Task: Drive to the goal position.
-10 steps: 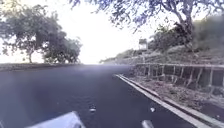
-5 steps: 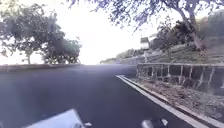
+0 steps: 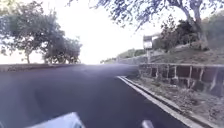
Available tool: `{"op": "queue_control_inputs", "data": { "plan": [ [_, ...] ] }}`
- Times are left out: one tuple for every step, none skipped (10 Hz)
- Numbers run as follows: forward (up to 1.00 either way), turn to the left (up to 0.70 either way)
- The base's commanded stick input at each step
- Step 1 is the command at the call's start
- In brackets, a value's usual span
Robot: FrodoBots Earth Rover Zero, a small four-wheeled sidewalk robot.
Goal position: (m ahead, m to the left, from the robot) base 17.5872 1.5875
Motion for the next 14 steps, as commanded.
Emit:
{"op": "queue_control_inputs", "data": {
  "plan": [
    [0.70,0.00],
    [0.70,0.00],
    [0.70,0.00],
    [0.70,0.00],
    [0.70,0.00],
    [0.70,0.00],
    [0.70,0.00],
    [0.70,0.00],
    [0.70,0.00],
    [0.70,0.00],
    [0.70,0.00],
    [0.70,0.00],
    [0.70,0.00],
    [0.70,0.00]
  ]
}}
